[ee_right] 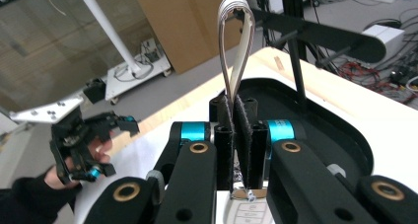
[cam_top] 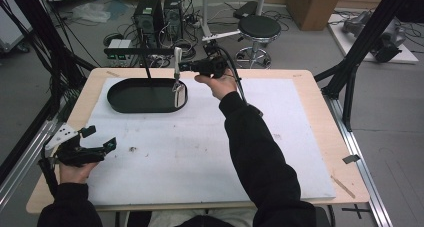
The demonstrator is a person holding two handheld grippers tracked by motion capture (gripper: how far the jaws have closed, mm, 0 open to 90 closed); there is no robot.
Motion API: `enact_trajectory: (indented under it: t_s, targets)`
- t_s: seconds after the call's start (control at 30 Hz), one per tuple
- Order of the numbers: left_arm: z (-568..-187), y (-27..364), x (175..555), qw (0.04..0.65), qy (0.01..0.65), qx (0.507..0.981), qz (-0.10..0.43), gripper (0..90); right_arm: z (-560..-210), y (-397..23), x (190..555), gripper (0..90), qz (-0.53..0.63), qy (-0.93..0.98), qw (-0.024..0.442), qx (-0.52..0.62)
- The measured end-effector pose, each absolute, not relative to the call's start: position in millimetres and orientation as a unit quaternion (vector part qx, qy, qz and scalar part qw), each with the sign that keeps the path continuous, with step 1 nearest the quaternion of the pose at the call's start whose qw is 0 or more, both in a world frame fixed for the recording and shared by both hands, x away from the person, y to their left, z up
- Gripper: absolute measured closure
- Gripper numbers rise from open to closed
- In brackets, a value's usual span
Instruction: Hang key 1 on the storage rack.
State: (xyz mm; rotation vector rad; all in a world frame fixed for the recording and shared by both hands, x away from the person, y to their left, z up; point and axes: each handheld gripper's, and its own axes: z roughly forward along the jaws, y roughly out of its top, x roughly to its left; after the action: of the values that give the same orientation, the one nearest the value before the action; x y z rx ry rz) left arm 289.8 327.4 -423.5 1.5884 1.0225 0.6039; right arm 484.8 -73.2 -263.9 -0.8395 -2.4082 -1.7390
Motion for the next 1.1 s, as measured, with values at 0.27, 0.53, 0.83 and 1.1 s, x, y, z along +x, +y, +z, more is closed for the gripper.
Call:
enact_trajectory:
  t_s: [0.27,0.53,0.83,1.1]
  targets:
    - [-424,328,290,0.548,0.431,0.670,0.254,1.9,-255,-65,498,87.1,-0.565,-0.776,0.020,-0.281]
    - [-423,328,290,0.550,0.432,0.668,0.253,1.9,-247,-59,512,87.1,-0.569,-0.769,0.008,-0.292]
    - [-424,329,290,0.552,0.431,0.668,0.252,1.9,-240,-51,526,87.0,-0.572,-0.763,-0.003,-0.300]
    - [-424,329,290,0.552,0.431,0.668,0.251,1.9,-236,-42,541,87.1,-0.577,-0.756,-0.017,-0.309]
